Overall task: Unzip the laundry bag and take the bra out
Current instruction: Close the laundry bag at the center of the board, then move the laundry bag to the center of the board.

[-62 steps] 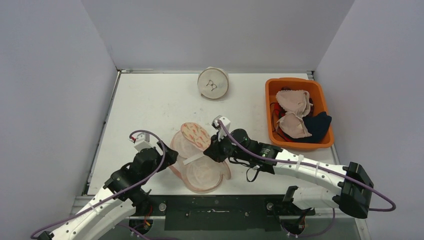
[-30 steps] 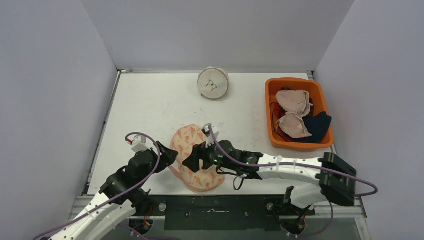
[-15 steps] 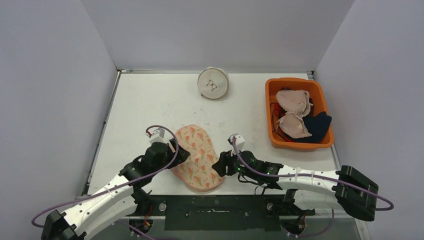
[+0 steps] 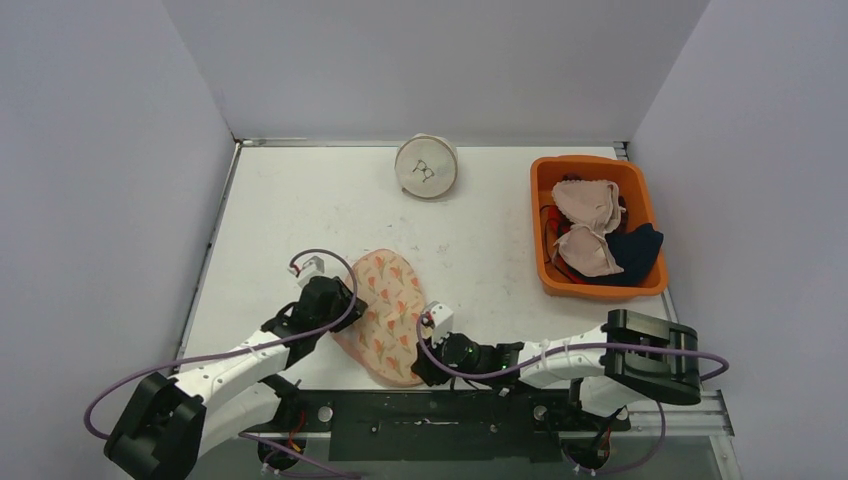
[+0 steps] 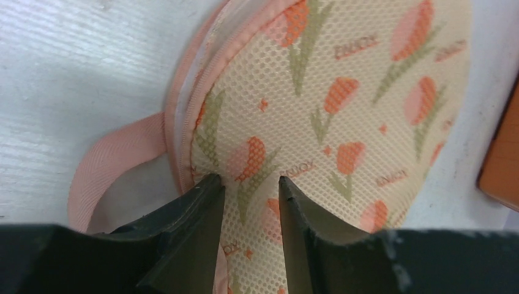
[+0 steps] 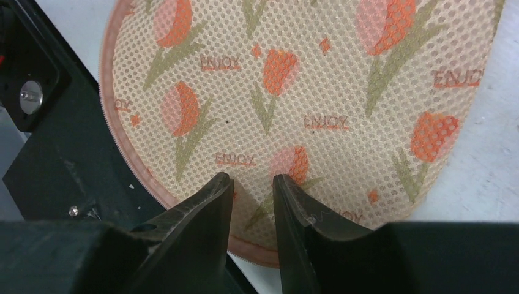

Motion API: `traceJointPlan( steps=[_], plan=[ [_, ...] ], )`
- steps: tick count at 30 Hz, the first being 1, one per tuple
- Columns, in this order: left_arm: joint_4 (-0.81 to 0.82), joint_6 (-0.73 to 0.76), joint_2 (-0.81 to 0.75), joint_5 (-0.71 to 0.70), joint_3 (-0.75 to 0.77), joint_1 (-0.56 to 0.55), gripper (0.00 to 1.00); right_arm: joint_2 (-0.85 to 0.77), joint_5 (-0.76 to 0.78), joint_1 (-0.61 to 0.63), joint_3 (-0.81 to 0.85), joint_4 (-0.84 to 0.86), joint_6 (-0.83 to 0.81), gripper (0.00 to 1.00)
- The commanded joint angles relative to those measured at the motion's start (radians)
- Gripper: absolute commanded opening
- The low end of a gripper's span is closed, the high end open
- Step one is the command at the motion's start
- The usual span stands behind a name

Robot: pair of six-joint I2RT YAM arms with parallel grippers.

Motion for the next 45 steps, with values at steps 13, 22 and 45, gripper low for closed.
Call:
traceJointPlan(
  steps=[13,22,45],
  plan=[
    [0.012,-0.001,-0.033,0.018,-0.040,0.072,0.34,-0.077,0.163,0.085,0.039,-0.047,0.020,0.38],
    [-0.191,0.027,-0.286,0.003,0.039,0.075,0.48,-0.204,0.097,0.116,0.067,-0.129,0.019,0.50],
    [-0.332,0.038,-0.471,0.021,0.047,0.076,0.57,-0.066,0.316,-0.037,0.001,-0.193,0.149,0.47]
  ],
)
